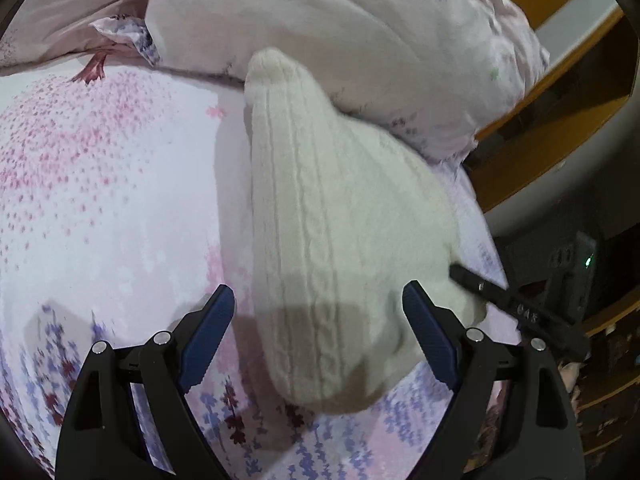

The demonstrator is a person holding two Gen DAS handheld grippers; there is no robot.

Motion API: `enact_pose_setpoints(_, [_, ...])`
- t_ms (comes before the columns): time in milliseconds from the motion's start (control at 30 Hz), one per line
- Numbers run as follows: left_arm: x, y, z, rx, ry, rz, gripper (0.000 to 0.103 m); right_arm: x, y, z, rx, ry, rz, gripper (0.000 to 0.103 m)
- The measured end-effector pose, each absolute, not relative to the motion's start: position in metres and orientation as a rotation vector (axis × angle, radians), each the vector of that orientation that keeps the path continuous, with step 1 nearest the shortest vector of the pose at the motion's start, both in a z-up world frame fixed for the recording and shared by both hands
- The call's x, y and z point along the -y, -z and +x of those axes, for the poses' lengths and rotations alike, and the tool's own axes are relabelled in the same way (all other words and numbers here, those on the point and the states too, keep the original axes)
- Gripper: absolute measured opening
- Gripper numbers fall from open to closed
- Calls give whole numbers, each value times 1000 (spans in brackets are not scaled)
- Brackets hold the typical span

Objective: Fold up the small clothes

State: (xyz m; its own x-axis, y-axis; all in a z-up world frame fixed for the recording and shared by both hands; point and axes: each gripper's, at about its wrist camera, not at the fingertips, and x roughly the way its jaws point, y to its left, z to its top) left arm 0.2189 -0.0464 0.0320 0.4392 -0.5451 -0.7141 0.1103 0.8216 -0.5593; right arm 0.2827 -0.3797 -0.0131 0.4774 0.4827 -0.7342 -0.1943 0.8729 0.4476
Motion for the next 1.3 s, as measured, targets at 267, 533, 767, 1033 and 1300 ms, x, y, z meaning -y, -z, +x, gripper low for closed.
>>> enact_pose_setpoints(267, [15, -30, 293, -1082, 328, -575, 87, 409, 8, 349, -1022, -475, 591, 69])
enact_pose_setpoints(533, [21, -9, 344, -1122, 372, -641, 53, 386, 17, 396, -1024, -488, 547, 13])
enact_pose_setpoints(767, [25, -7, 341, -1056, 379, -639, 23, 383, 11, 397, -957, -349, 385, 7])
enact_pose_setpoints(1033, [21, -10, 333, -1073, 353, -666, 38, 383, 17, 396, -1020, -325, 415, 34])
enact_pose_setpoints(1300, [11, -33, 256, -1043, 452, -634, 69, 403, 13, 330, -1015, -511, 544, 41])
